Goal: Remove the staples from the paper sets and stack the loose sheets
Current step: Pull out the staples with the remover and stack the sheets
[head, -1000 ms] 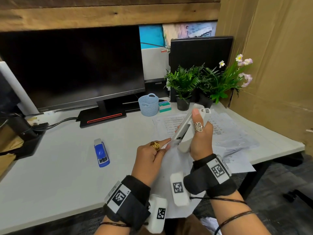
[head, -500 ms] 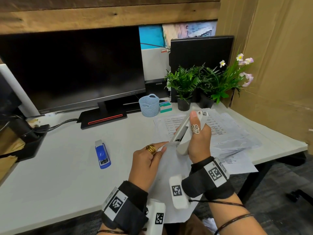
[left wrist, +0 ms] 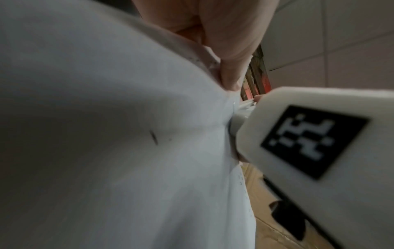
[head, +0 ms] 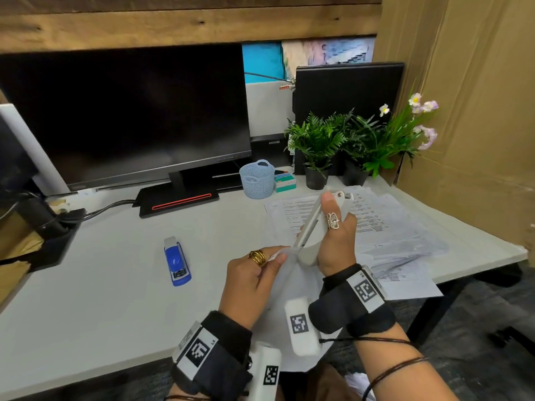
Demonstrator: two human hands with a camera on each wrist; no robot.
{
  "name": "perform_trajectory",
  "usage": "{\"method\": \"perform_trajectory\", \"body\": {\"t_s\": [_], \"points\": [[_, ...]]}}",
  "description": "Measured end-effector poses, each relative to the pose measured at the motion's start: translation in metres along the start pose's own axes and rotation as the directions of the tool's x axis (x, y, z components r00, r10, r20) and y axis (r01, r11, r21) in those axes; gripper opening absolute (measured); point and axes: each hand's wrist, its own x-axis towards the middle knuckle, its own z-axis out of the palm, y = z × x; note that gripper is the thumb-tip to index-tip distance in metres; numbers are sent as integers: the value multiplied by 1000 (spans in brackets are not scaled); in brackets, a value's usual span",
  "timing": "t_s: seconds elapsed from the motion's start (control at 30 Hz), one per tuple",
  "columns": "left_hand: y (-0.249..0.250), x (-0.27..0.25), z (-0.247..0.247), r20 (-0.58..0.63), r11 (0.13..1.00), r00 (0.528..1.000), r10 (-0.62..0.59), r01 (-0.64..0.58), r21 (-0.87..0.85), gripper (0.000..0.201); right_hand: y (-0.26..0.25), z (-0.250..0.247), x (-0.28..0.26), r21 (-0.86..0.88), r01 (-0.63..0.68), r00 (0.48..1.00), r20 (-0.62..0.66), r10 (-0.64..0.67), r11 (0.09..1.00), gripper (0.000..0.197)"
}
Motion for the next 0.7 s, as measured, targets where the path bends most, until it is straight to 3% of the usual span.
{"method": "perform_trajectory", "body": {"t_s": [0.07,0.17,0.23,0.33,0.43,0.5,0.57,0.63,0.7], "points": [[-6,2,-4,-4,998,999,-51,51,46,23,10,3,11,-28,-139,990,0,139,990,35],[-17,3,-17,39,978,980,-193,189,92,21,26,13,31,-35,-389,921,7,389,921,82],[-25,0,-29,88,959,960,-265,253,130,22,51,13,55,-56,-485,874,1,486,873,99],[-40,-7,-51,125,922,920,-372,350,164,34,61,27,65,-189,-561,818,25,575,806,93],[-51,-12,-72,99,892,895,-435,413,186,42,55,50,49,-337,-646,686,137,715,685,24],[-56,-15,-85,80,889,896,-437,418,186,33,63,60,41,-465,-642,624,145,768,609,9],[-61,-19,-98,76,882,894,-442,417,221,30,75,70,34,-553,-589,634,137,761,590,17],[-67,-23,-107,96,872,886,-453,418,255,37,88,73,32,-626,-545,644,114,757,558,44],[-68,-30,-117,82,865,878,-471,442,238,27,103,75,31,-668,-515,649,106,753,537,56]]}}
